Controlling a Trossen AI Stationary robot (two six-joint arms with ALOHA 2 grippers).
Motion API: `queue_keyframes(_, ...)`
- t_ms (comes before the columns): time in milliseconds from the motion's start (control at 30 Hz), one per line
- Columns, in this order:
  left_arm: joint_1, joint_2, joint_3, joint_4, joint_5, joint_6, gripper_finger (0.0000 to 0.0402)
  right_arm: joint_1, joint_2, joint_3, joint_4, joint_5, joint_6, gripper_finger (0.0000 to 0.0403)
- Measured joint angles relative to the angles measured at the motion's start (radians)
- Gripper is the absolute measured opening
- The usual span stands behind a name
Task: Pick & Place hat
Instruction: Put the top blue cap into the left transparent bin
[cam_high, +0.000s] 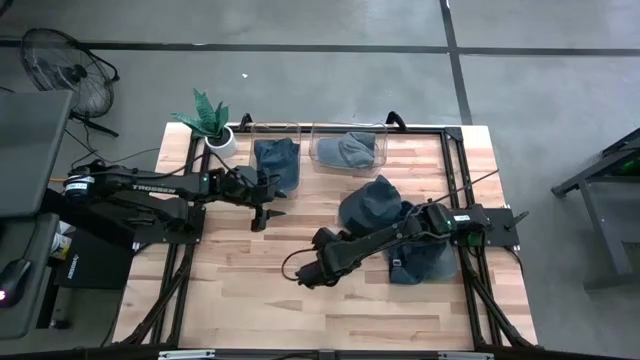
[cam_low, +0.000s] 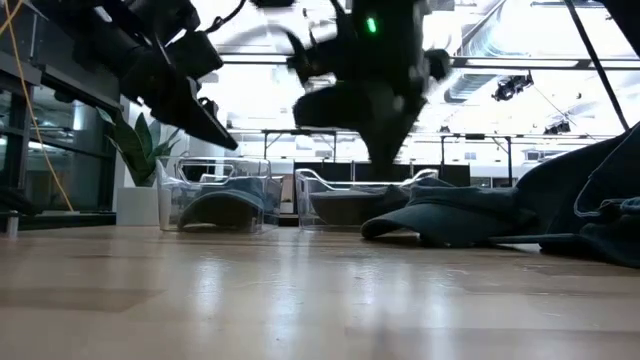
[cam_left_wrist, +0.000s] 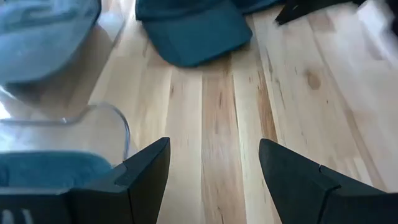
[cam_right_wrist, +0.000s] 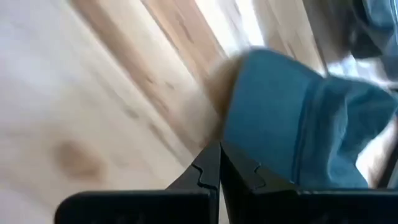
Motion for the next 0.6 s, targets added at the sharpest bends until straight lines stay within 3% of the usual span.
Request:
queue_keyframes(300,0.000,0.000,-0.012,0.000,-0.001,0.002,0.0241,-0.006,-0.001,0.055,0.078,-0.040,-0.062,0.0042)
queue_keyframes(400,0.000,0.000,-0.012,0.003,-0.001,0.002,0.0241,-0.022,0.000,0.055,0.082,-0.099,-0.068,0.0082)
queue_keyframes(600,0.000,0.000,-0.012,-0.013,-0.001,0.009,0.0241,-0.050,0.000,0.053,0.126,-0.082,-0.068,0.0181)
